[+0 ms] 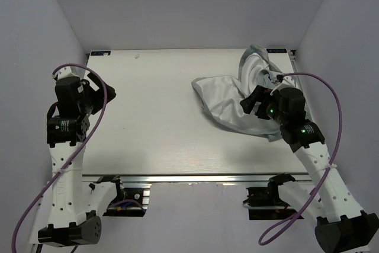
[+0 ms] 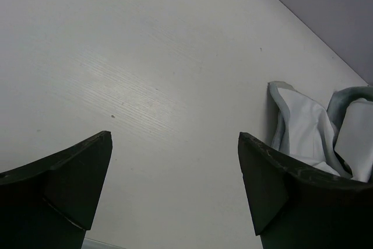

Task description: Zip up the jacket

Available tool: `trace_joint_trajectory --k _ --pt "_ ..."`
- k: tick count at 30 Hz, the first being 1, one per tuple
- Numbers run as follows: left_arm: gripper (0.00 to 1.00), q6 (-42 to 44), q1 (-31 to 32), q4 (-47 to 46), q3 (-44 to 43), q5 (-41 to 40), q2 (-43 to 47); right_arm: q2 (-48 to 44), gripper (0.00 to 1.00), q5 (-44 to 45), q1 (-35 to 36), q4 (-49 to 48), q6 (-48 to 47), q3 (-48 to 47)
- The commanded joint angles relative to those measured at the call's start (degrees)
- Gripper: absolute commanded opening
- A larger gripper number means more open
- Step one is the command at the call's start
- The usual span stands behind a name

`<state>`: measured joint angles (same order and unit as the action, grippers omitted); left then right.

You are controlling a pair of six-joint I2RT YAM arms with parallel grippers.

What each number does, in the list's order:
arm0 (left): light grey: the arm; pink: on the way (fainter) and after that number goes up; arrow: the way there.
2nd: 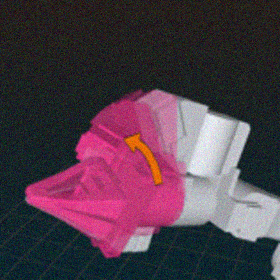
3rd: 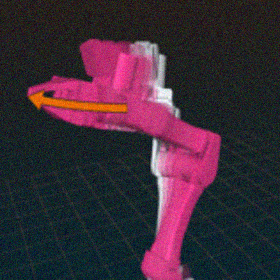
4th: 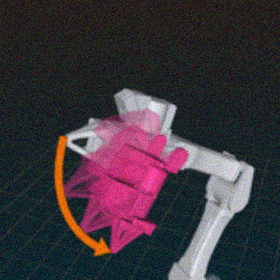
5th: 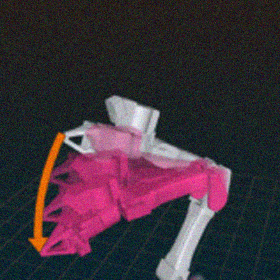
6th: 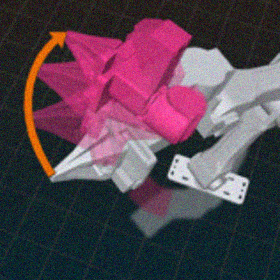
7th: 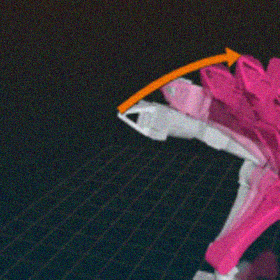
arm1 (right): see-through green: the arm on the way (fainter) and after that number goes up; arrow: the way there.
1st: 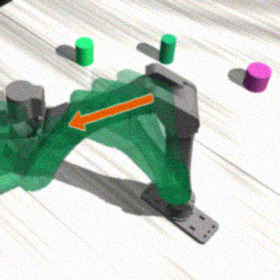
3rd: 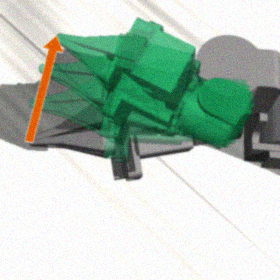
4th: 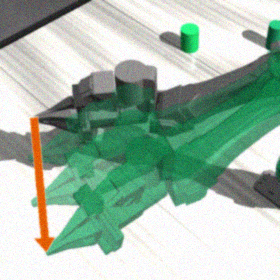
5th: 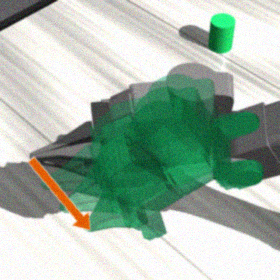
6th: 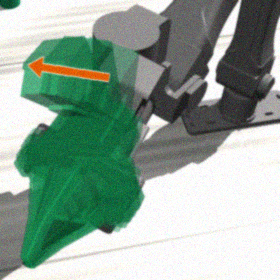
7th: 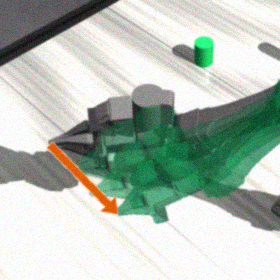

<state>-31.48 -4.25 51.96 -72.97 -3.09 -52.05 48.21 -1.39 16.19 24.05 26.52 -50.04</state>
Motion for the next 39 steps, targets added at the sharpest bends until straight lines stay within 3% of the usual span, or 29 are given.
trace_joint_trajectory --k 1,7,10,15,21,24,30,34,36,37,38,39 --pt "0.98 -0.24 -0.05 1.3 -0.25 -3.4 0.72 -0.3 0.89 3.13 -0.1 -0.5 -0.51 -1.55" --pt "0.98 -0.33 0.03 0.33 0.63 -3.94 0.99 -0.31 0.89 4.37 -0.1 -5.24 -0.33 1.96" --pt "0.98 -0.07 0.03 -0.37 0.98 -3.5 0.99 3.73 0.89 7.61 -0.01 -2.36 -0.51 -1.18" --pt "0.98 2.56 -0.06 -3.88 3.71 2.29 0.81 17.86 0.89 17.29 -1.94 3.8 -2.18 -14.98" --pt "0.98 4.32 0.03 -6.44 6.43 8.01 -3.93 35.09 0.89 13.97 -12.65 8.2 -5.95 -28.94" --pt "0.98 4.68 0.03 -7.75 7.75 9.33 -6.48 43.09 0.89 11.15 -14.07 8.11 -10.17 -34.48" --pt "0.98 4.77 0.03 -10.56 10.3 11.53 -9.29 57.25 0.89 3.69 -13.99 4.45 -10.44 -36.8" --pt "0.98 5.2 -0.05 -9.08 9.25 11.8 -11.23 64.46 0.88 6.13 -12.59 2.06 -8.59 -33.21" --pt "0.98 5.38 0.03 -8.02 8.81 10.31 -11.84 65.0 0.75 6.05 -10.92 0.56 -9.29 -32.05" --pt "0.98 5.38 -0.05 -7.93 8.81 9.69 -11.84 64.91 0.63 5.79 -10.13 0.12 -9.38 -32.14" --pt "0.98 5.38 -0.06 -7.76 8.9 8.9 -11.84 64.65 0.35 4.74 -9.42 -0.49 -9.91 -32.66" --pt "0.98 5.38 0.03 -7.93 8.98 8.98 -11.76 64.3 0.21 3.07 -8.03 -0.93 -11.04 -33.36"
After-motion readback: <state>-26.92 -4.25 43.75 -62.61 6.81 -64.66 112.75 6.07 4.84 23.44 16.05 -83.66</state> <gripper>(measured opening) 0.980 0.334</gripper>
